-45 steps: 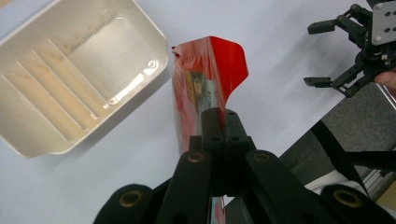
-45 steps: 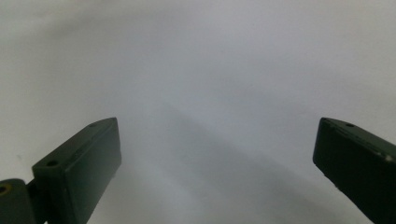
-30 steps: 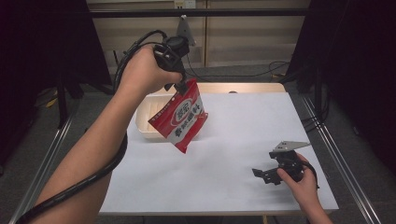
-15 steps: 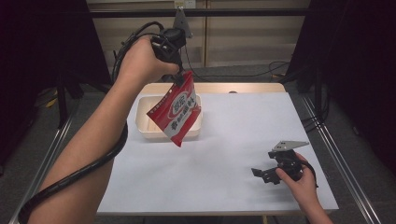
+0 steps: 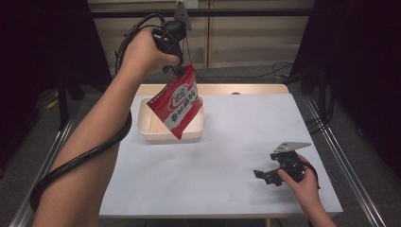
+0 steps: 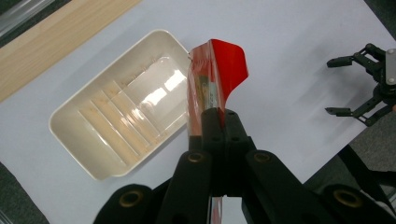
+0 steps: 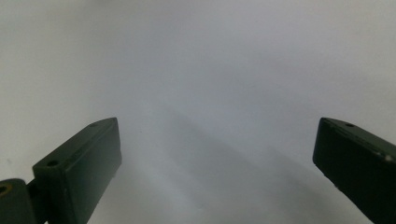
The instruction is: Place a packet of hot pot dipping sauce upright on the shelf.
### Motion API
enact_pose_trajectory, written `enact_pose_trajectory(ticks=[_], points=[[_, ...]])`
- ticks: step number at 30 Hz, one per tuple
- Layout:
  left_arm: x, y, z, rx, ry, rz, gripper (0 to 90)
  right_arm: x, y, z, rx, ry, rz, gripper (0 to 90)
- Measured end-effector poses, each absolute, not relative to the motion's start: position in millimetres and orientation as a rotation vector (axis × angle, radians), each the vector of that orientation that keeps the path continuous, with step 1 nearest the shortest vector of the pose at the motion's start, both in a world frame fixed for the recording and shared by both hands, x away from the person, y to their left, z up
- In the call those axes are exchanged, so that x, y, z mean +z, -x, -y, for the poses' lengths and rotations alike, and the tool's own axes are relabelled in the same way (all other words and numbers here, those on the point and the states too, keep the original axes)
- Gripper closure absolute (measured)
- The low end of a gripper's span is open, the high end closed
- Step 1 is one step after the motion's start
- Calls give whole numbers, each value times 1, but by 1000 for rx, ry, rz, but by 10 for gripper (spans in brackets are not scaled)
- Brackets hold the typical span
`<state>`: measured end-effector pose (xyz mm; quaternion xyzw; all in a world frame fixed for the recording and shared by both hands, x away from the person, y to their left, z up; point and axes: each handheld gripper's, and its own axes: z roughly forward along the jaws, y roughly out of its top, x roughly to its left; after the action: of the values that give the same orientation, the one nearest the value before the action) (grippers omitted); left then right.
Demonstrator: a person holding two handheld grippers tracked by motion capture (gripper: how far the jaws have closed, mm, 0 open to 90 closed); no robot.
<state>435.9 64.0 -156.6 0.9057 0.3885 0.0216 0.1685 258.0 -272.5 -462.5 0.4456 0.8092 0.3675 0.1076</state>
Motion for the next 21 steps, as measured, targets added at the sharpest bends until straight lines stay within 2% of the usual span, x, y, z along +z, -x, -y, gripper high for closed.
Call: enact_pose_trajectory(ticks=[11, 21], points=[[-159, -456, -61, 91, -2632, -1011, 900, -463, -258, 276, 1097, -1330, -2368, 12], [-162, -462, -65, 119, -2621, -1010, 900, -462, -258, 276, 1101, -1326, -2364, 13]])
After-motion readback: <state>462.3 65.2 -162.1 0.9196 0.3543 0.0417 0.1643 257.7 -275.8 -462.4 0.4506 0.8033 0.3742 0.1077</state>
